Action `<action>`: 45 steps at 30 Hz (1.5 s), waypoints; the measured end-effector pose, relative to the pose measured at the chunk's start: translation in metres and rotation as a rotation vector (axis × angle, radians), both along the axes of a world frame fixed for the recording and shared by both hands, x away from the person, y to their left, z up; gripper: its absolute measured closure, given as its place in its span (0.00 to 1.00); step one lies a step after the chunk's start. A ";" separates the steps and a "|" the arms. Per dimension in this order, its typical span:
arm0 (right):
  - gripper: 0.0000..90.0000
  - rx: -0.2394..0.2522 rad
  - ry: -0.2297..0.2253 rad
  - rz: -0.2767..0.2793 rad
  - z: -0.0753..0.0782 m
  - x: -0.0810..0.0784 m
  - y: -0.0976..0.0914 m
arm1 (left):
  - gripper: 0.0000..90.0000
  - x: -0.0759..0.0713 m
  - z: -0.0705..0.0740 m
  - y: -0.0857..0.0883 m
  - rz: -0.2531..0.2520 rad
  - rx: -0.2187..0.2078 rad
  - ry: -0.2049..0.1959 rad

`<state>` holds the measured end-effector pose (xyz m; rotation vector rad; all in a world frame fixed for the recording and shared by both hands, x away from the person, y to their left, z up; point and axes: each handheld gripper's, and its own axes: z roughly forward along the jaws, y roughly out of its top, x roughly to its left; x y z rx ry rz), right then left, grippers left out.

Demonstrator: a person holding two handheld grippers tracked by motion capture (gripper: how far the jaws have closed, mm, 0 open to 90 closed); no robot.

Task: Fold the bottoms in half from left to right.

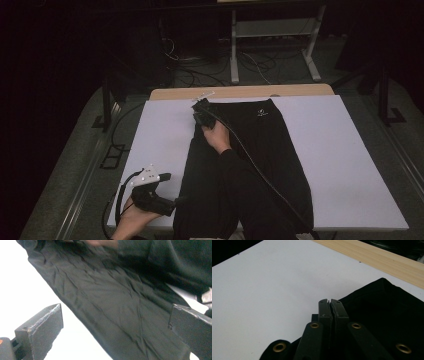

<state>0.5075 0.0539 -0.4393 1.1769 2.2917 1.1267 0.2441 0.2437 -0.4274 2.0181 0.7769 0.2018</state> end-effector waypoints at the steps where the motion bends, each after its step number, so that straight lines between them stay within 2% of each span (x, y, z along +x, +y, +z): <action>1: 0.96 0.000 0.000 0.000 0.000 0.000 0.000 | 0.00 -0.002 0.000 0.001 -0.005 0.007 0.005; 4: 0.96 -0.004 -0.002 -0.001 -0.001 -0.002 0.001 | 0.00 -0.008 -0.002 0.002 -0.030 0.033 0.021; 11: 0.96 -0.011 -0.022 -0.004 0.001 -0.003 0.000 | 0.00 -0.011 -0.004 0.003 -0.058 0.059 0.037; 14: 0.96 -0.011 -0.027 -0.012 0.002 -0.002 -0.001 | 0.00 -0.011 -0.008 0.002 -0.083 0.097 0.056; 19: 0.96 -0.014 -0.031 -0.019 0.003 0.000 -0.004 | 0.00 -0.011 -0.011 0.003 -0.100 0.106 0.080; 25: 0.96 -0.008 -0.033 -0.035 0.005 0.004 -0.009 | 0.01 -0.013 -0.016 0.002 -0.145 0.140 0.112; 31: 0.96 -0.009 -0.034 -0.034 0.005 0.004 -0.009 | 0.15 -0.016 -0.018 0.004 -0.187 0.141 0.123; 37: 0.96 -0.011 -0.044 -0.029 0.006 0.003 -0.008 | 0.17 -0.018 -0.021 0.004 -0.214 0.154 0.162; 39: 0.96 -0.011 -0.044 -0.029 0.006 0.003 -0.008 | 0.17 -0.018 -0.022 0.005 -0.218 0.157 0.159; 42: 0.96 -0.008 -0.045 -0.030 0.006 0.003 -0.008 | 0.22 -0.017 -0.022 0.007 -0.223 0.140 0.163; 45: 0.96 -0.004 -0.046 -0.026 0.006 0.002 -0.007 | 0.27 -0.018 -0.023 0.006 -0.251 0.130 0.155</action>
